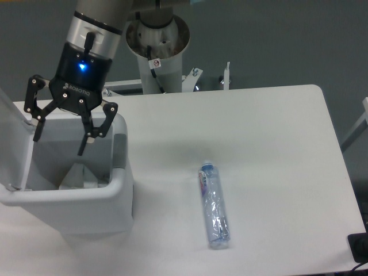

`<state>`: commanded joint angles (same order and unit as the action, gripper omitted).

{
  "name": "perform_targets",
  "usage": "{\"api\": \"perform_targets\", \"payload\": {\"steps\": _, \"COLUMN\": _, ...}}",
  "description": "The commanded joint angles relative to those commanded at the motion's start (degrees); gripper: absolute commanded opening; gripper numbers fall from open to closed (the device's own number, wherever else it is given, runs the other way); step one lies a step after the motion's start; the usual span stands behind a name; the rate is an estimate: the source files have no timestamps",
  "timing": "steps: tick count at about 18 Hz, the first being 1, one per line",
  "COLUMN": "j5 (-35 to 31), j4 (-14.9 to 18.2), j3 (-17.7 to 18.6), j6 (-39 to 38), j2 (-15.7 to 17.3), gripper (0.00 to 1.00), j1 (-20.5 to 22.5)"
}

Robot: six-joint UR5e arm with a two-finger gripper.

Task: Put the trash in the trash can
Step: 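Move the open gripper back and lower it over the plastic bottle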

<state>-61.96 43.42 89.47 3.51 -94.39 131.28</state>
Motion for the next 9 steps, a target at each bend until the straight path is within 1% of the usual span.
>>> {"api": "perform_targets", "payload": {"steps": 1, "j5": 0.26, "j4": -0.17, "j3": -0.17, "j6": 0.18, "j2": -0.18, "gripper": 1.00, "j1": 2.55}}
{"api": "perform_targets", "payload": {"steps": 2, "j5": 0.35, "j4": -0.18, "j3": -1.13, "j6": 0.18, "j2": -1.13, "gripper": 1.00, "j1": 4.32}}
{"api": "perform_targets", "payload": {"steps": 5, "j5": 0.52, "j4": -0.09, "j3": -6.22, "j6": -0.44, "j2": -5.70, "gripper": 1.00, "j1": 9.24}}
{"api": "perform_targets", "payload": {"steps": 7, "j5": 0.18, "j4": -0.09, "j3": -7.21, "j6": -0.26, "j2": -7.38, "gripper": 1.00, "j1": 10.83}}
{"api": "perform_targets", "payload": {"steps": 9, "j5": -1.05, "j4": -0.09, "j3": -7.21, "j6": -0.18, "j2": -10.01, "gripper": 1.00, "j1": 12.94}}
